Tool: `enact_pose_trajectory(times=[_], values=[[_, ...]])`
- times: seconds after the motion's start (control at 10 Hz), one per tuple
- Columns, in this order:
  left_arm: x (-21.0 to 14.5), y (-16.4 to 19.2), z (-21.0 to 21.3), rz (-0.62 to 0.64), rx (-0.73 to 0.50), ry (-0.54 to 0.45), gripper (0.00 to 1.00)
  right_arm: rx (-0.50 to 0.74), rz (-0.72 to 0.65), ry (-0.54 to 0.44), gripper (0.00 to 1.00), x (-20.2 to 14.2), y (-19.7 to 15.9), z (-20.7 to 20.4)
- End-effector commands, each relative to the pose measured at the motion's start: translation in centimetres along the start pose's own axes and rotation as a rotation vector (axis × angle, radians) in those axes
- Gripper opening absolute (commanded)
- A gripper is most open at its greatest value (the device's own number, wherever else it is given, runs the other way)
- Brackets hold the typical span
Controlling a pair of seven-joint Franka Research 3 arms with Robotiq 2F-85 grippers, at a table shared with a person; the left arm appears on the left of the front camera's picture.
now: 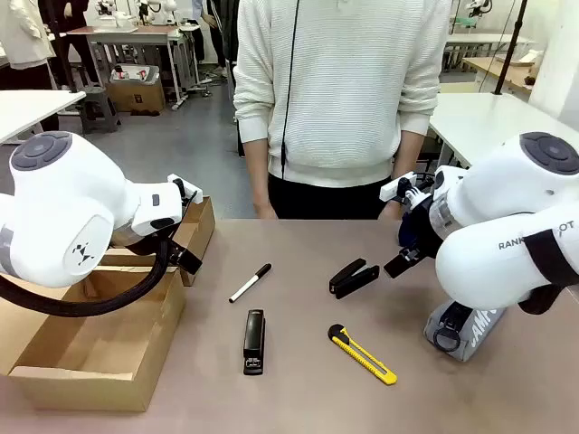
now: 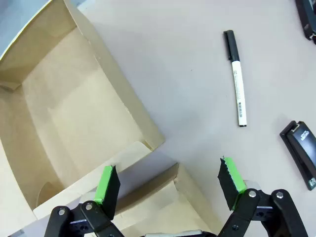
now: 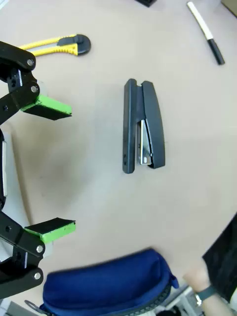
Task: Place items inside the box.
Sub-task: Pick up a Pencil pouch or Stapler and place it inside the Mailer Box closest to the robot.
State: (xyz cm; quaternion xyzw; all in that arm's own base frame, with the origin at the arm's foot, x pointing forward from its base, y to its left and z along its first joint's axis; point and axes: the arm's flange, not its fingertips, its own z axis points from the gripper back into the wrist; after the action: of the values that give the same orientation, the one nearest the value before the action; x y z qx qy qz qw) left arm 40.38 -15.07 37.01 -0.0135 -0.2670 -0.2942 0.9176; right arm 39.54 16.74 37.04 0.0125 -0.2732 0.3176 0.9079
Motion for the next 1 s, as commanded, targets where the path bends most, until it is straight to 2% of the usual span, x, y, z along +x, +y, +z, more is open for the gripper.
enact_pose_trajectory(times=[0.0, 0.9], values=[[0.00, 0.00, 0.00, 0.000, 0.000, 0.000, 1.00, 0.000, 0.000, 0.000, 1.00, 0.00, 0.00, 0.00], [0.00, 0.00, 0.00, 0.000, 0.000, 0.000, 1.00, 0.000, 0.000, 0.000, 1.00, 0.00, 0.00, 0.00]])
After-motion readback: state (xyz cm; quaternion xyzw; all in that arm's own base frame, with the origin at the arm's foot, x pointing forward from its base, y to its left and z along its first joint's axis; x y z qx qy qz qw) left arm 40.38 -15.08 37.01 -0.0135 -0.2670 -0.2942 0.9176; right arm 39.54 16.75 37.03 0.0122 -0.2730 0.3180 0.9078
